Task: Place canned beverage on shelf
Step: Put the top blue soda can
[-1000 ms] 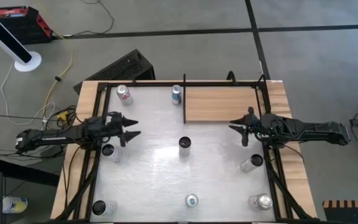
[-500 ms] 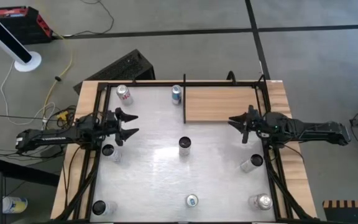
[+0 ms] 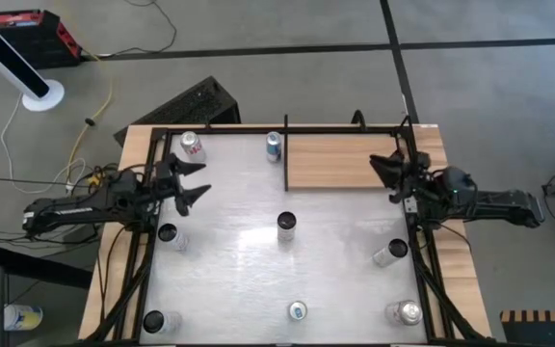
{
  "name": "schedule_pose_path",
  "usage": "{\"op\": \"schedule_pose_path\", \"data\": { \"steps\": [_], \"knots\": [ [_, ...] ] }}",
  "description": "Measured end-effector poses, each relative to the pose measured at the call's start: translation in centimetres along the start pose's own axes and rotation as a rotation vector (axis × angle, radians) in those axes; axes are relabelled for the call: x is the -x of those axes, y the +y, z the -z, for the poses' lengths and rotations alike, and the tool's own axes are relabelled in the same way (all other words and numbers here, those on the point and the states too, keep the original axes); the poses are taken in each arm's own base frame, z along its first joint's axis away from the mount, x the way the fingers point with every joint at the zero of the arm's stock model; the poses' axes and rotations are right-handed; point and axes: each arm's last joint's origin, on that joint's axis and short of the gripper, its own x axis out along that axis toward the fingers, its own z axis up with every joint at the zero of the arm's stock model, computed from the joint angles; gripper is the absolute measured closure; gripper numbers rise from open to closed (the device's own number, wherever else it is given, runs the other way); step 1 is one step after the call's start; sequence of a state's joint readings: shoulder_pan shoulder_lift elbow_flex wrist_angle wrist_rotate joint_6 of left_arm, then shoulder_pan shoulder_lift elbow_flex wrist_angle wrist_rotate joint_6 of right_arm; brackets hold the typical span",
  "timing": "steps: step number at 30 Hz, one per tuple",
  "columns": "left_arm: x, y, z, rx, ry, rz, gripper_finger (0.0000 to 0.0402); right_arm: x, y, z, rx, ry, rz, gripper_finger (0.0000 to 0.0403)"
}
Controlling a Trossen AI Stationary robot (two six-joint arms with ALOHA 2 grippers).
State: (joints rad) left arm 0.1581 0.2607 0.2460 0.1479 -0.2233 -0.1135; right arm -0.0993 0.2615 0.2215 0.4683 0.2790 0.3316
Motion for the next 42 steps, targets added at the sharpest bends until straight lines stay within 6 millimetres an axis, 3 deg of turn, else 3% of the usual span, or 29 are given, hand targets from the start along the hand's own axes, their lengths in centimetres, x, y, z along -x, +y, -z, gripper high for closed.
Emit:
{"op": "schedule_pose_path", "data": {
  "steps": [7, 12, 17, 24, 30, 36, 42],
  "knots": [
    [-0.2, 0.0, 0.0, -0.058, 0.002, -0.014, 0.0068, -1.9, 1.1, -1.3, 0.144, 0.064, -0.027, 0.0274],
    [-1.0, -0.2, -0.1, -0.169, -0.020, -0.023, 0.0068, -5.8, 2.3, -1.7, 0.240, 0.206, 0.016, 0.0274],
    [-3.3, 0.1, 0.0, -0.225, 0.033, -0.053, 0.0068, -9.2, 3.5, -2.9, 0.302, 0.428, 0.079, 0.0268],
    [-8.5, 0.9, -1.1, -0.317, 0.163, -0.028, 0.0068, -11.6, 6.4, -3.6, 0.312, 0.655, -0.025, 0.0202],
    [-13.9, 3.4, -0.5, -0.345, 0.294, -0.039, 0.0068, -11.3, 8.5, -2.4, 0.313, 0.783, -0.140, 0.0140],
    [-19.7, 6.2, 0.3, -0.389, 0.367, -0.032, 0.0068, -10.5, 9.5, -1.9, 0.320, 0.834, -0.196, 0.0131],
    [-24.0, 8.5, 1.1, -0.362, 0.390, 0.018, 0.0068, -10.0, 9.8, -1.6, 0.338, 0.874, -0.217, 0.0131]
  ]
}}
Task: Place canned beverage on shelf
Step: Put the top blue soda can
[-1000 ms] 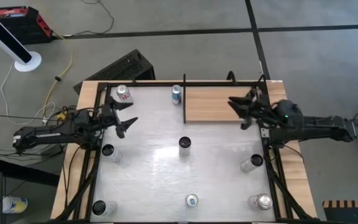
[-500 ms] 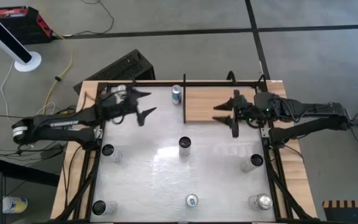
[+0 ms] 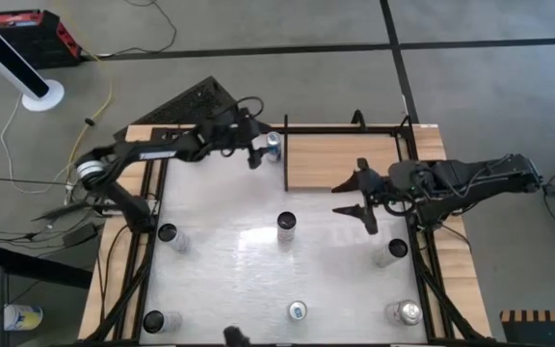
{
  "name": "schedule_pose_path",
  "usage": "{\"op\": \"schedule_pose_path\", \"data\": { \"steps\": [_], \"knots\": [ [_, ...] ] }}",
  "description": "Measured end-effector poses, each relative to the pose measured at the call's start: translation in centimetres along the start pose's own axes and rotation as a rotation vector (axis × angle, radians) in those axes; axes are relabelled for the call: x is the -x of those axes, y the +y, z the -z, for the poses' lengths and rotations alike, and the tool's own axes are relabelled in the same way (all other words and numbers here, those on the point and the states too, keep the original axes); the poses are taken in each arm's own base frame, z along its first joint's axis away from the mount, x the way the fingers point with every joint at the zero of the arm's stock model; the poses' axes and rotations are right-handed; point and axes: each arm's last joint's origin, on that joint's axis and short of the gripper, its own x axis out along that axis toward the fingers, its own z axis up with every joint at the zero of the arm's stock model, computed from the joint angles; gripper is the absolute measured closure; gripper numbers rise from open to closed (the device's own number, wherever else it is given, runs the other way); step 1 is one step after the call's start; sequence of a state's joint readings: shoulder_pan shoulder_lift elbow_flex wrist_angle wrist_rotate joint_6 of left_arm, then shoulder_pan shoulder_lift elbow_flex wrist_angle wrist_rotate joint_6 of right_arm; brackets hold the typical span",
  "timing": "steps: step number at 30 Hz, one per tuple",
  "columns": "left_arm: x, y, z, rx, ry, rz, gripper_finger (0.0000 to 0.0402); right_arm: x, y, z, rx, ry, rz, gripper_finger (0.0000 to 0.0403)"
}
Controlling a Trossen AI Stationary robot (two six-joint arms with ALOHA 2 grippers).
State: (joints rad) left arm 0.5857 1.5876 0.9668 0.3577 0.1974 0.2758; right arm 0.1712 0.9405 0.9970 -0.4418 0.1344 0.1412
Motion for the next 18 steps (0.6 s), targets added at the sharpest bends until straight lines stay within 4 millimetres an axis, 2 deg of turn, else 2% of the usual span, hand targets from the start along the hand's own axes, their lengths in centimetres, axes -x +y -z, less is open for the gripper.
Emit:
{"op": "schedule_pose_path", "data": {
  "steps": [4, 8, 18],
  "knots": [
    [-2.0, 0.9, 0.5, 0.045, 0.017, 0.024, 0.0068, 0.0, 0.0, 0.3, 0.023, 0.033, 0.004, 0.0131],
    [-3.1, 1.0, 1.5, 0.070, 0.047, 0.028, 0.0068, 0.0, -0.1, 0.4, 0.045, 0.042, 0.005, 0.0131],
    [-3.4, 1.4, 2.1, 0.043, 0.094, -0.068, 0.0068, 0.0, -0.1, 0.4, 0.067, 0.046, 0.006, 0.0131]
  ]
}}
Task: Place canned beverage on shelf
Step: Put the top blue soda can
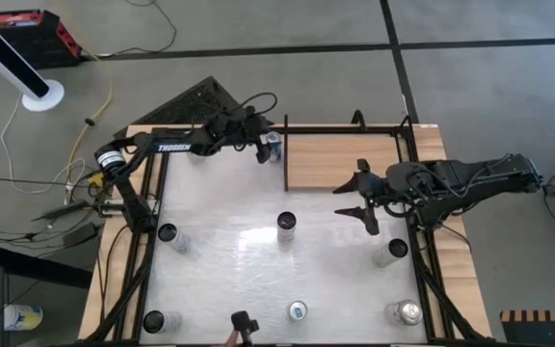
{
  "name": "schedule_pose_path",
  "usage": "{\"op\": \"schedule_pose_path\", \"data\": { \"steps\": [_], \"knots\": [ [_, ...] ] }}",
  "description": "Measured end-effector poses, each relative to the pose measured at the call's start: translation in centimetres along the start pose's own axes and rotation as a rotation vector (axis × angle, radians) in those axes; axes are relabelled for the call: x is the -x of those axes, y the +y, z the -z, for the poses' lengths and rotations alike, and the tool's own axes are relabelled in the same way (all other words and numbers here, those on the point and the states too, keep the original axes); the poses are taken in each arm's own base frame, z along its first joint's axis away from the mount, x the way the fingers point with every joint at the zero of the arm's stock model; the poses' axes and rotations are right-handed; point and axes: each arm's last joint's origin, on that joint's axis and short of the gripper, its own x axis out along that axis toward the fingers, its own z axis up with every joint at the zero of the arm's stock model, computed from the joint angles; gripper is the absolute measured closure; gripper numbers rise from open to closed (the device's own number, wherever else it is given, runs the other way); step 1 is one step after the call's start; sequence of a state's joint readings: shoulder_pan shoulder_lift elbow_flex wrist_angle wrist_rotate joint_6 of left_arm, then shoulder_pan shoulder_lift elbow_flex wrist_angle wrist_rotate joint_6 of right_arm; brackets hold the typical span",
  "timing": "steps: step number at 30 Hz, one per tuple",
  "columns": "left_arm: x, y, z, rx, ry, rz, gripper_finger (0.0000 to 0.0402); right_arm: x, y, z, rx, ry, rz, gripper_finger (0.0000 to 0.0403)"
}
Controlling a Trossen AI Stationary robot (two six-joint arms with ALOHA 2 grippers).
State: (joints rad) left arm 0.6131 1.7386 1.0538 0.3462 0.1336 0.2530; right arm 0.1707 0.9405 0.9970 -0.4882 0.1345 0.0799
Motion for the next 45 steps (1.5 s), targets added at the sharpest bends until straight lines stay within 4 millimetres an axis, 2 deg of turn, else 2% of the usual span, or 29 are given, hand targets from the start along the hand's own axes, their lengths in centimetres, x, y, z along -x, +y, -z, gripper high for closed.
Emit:
{"op": "schedule_pose_path", "data": {
  "steps": [9, 16, 20, 25, 27, 29, 34, 39, 42, 45],
  "knots": [
    [-0.9, -0.1, 1.4, 0.016, 0.051, 0.027, 0.0068, 0.0, -0.1, -0.1, -0.008, -0.006, 0.002, 0.0131],
    [-1.0, -0.2, 1.6, 0.016, 0.048, 0.037, 0.0071, 0.0, -0.2, -0.1, -0.025, -0.010, 0.011, 0.0131],
    [-1.0, -0.2, 1.7, 0.019, 0.063, 0.040, 0.0105, 0.0, -0.2, -0.1, -0.031, -0.010, 0.011, 0.0131],
    [-1.0, -0.2, 1.8, 0.033, 0.073, 0.041, 0.0185, 0.0, -0.2, -0.1, -0.048, -0.010, 0.011, 0.0131],
    [-0.6, -0.1, 1.4, 0.035, 0.076, 0.039, 0.0186, 0.0, -0.2, -0.1, -0.051, -0.010, 0.011, 0.0131],
    [0.3, -0.1, 0.6, 0.033, 0.065, 0.037, 0.0186, 0.0, -0.2, -0.1, -0.052, -0.010, 0.010, 0.0131],
    [4.0, 0.7, -3.7, -0.034, -0.066, -0.052, 0.0186, 0.0, -0.1, -0.1, -0.048, -0.008, 0.007, 0.0131],
    [7.0, 1.0, -6.6, -0.081, -0.195, -0.104, 0.0186, 0.0, -0.4, -0.1, -0.019, -0.003, 0.022, 0.0131],
    [7.6, 1.5, -9.0, -0.112, -0.272, -0.113, 0.0186, -0.1, -0.9, -0.1, -0.008, -0.003, 0.041, 0.0131],
    [6.9, 1.7, -11.1, -0.141, -0.317, -0.090, 0.0186, -0.1, -1.3, -0.1, -0.006, -0.003, 0.064, 0.0131]
  ]
}}
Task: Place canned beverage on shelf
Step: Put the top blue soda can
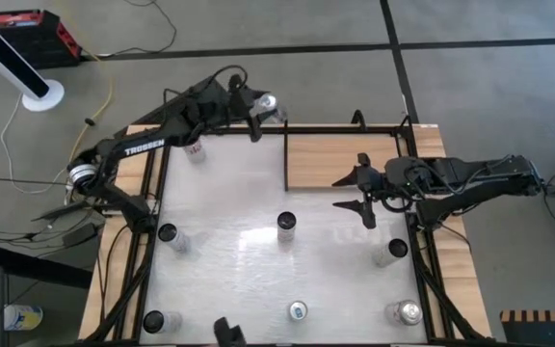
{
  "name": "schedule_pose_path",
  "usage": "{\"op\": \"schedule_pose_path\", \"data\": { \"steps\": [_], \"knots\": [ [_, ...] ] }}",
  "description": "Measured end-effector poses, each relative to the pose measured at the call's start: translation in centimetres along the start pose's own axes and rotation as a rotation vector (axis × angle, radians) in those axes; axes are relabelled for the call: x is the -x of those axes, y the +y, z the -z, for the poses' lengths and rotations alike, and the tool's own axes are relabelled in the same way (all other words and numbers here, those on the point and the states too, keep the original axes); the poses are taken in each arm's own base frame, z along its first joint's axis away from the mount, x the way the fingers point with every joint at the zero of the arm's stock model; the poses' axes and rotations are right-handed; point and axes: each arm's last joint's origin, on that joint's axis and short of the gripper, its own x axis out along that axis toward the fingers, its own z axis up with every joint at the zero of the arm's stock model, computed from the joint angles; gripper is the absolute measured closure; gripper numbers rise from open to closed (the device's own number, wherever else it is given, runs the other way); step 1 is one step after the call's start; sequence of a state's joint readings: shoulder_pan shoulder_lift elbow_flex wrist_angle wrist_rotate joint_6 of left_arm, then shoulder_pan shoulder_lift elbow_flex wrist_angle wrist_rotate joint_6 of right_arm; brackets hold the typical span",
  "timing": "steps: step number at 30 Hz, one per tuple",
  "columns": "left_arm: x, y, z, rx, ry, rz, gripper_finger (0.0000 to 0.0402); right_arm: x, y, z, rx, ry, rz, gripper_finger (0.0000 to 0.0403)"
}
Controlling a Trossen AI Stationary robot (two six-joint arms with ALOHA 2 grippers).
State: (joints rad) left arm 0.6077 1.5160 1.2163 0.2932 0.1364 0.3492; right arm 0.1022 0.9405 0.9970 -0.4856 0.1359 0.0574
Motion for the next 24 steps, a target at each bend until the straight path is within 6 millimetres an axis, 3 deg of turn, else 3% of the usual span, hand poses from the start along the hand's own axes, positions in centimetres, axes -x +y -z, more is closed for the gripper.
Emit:
{"op": "schedule_pose_path", "data": {
  "steps": [5, 11, 24],
  "knots": [
    [-3.7, -0.1, -1.7, -0.006, -0.020, 0.109, 0.0186, -0.1, -0.7, -0.1, -0.010, -0.005, 0.032, 0.0131],
    [-8.7, -1.5, 1.2, 0.027, 0.140, 0.287, 0.0186, -0.1, -1.4, -0.1, 0.005, -0.005, 0.068, 0.0131],
    [-12.7, -3.2, 5.3, 0.036, 0.201, 0.397, 0.0186, 1.4, -2.4, -0.4, 0.058, -0.054, 0.114, 0.0131]
  ]
}}
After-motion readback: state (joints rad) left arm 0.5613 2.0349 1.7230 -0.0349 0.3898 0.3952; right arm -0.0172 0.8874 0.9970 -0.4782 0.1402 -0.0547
